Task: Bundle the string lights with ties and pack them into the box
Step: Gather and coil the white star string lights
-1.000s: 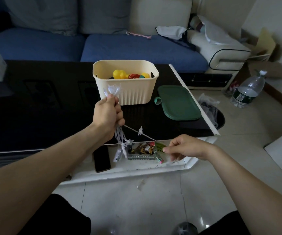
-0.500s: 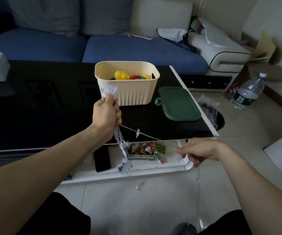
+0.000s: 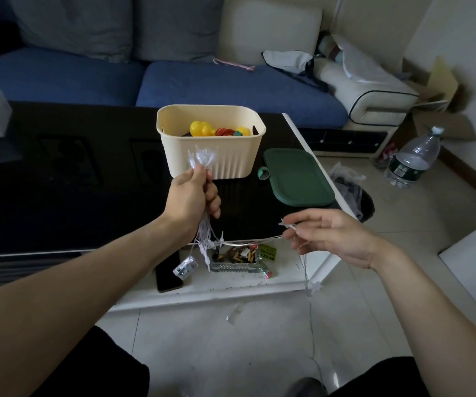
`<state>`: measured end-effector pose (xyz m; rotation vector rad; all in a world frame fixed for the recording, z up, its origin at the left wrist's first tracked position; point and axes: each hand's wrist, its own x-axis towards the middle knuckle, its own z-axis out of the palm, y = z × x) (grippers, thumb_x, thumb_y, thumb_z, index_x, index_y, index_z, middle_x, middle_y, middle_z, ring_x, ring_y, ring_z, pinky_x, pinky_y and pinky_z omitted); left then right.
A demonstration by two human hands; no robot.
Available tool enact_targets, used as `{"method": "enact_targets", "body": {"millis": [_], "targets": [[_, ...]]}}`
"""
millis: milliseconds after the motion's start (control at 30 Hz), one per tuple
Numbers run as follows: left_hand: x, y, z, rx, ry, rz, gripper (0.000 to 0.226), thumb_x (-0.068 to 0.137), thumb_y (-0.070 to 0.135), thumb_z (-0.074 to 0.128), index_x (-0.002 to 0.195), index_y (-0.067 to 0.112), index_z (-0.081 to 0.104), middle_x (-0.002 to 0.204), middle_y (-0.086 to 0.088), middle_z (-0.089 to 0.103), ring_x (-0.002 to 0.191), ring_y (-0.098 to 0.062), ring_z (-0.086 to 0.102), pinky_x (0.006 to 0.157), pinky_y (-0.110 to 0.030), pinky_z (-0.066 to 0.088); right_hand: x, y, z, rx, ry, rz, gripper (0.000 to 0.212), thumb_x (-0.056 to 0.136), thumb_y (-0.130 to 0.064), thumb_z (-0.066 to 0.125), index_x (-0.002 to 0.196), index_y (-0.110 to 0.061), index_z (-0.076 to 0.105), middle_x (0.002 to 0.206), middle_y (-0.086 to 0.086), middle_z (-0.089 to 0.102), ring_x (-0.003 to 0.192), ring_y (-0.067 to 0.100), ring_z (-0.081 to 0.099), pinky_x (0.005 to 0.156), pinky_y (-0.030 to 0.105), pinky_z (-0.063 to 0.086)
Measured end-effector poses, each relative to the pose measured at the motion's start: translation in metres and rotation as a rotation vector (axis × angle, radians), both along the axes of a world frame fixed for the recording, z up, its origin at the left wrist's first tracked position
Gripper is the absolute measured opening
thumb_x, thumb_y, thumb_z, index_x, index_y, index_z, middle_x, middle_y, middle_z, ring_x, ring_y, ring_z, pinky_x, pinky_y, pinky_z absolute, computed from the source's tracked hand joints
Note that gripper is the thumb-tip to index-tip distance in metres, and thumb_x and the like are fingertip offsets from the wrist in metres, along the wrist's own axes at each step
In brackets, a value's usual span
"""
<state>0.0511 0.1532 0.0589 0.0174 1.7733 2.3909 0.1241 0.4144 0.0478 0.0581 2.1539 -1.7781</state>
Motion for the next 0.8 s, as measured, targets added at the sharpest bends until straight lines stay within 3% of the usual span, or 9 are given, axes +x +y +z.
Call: {"method": "enact_targets", "body": {"millis": [167, 267, 367, 467, 567, 667, 800], "targets": [[0.006, 0.008, -0.003, -0.056, 0.027, -0.078, 0.034, 0.108, 0.025, 0.031, 0.081, 0.012, 0.046, 0.056, -0.002, 0.044, 0.051, -0.019, 0.046, 0.048, -0.032, 0.046, 0.003, -0.031, 0.010, -0.059, 0.240, -0.102, 0.024, 0.093, 0.002, 0.061, 0.116, -0.004, 0.063, 0.095, 0.016, 0.076, 0.071, 0.018, 0.070, 0.068, 0.027, 0.059], [0.010, 0.014, -0.005, -0.059, 0.006, -0.093, 0.036, 0.109, 0.025, 0.030, 0.081, 0.009, 0.047, 0.059, -0.006, 0.052, 0.055, -0.023, 0.058, 0.053, -0.035, 0.055, 0.004, -0.046, 0.012, -0.092, 0.341, -0.157, 0.037, 0.087, -0.002, 0.069, 0.121, -0.009, 0.057, 0.092, 0.016, 0.077, 0.072, 0.021, 0.073, 0.069, 0.027, 0.060], [0.013, 0.018, -0.009, -0.063, -0.011, -0.154, 0.037, 0.109, 0.024, 0.027, 0.082, 0.008, 0.046, 0.073, -0.015, 0.063, 0.072, -0.036, 0.068, 0.068, -0.044, 0.059, 0.003, -0.060, 0.012, -0.118, 0.427, -0.192, 0.056, 0.078, -0.012, 0.076, 0.129, -0.018, 0.053, 0.091, 0.017, 0.077, 0.076, 0.025, 0.075, 0.069, 0.026, 0.058], [0.018, 0.022, -0.013, -0.085, -0.020, -0.243, 0.036, 0.110, 0.023, 0.025, 0.083, 0.008, 0.044, 0.082, -0.022, 0.068, 0.078, -0.040, 0.070, 0.081, -0.051, 0.058, 0.000, -0.069, 0.007, -0.134, 0.459, -0.204, 0.050, 0.075, -0.016, 0.078, 0.122, -0.018, 0.061, 0.088, 0.014, 0.078, 0.076, 0.023, 0.076, 0.068, 0.024, 0.057], [0.024, 0.027, -0.015, -0.120, -0.025, -0.309, 0.039, 0.110, 0.024, 0.025, 0.084, 0.006, 0.049, 0.067, -0.015, 0.068, 0.065, -0.032, 0.069, 0.073, -0.046, 0.058, -0.002, -0.076, 0.002, -0.083, 0.512, -0.235, 0.038, 0.073, -0.021, 0.081, 0.109, -0.016, 0.069, 0.086, 0.006, 0.079, 0.079, 0.015, 0.075, 0.075, 0.025, 0.057], [0.028, 0.033, -0.020, -0.174, -0.013, -0.343, 0.045, 0.110, 0.024, 0.025, 0.094, -0.003, 0.057, 0.064, -0.011, 0.067, 0.059, -0.028, 0.065, 0.059, -0.037, 0.058, -0.004, -0.080, -0.002, -0.049, 0.565, -0.273, 0.032, 0.077, -0.014, 0.083, 0.106, -0.015, 0.069, 0.082, 0.002, 0.077, 0.076, 0.010, 0.073, 0.074, 0.024, 0.057], [0.032, 0.040, -0.025, -0.189, -0.010, -0.321, 0.039, 0.109, 0.025, 0.032, 0.092, 0.000, 0.057, 0.061, -0.006, 0.051, 0.051, -0.021, 0.052, 0.059, -0.040, 0.057, -0.006, -0.083, -0.007, 0.012, 0.603, -0.347, 0.028, 0.081, -0.012, 0.082, 0.105, -0.019, 0.069, 0.081, -0.005, 0.073, 0.077, 0.007, 0.070, 0.070, 0.020, 0.054]]}}
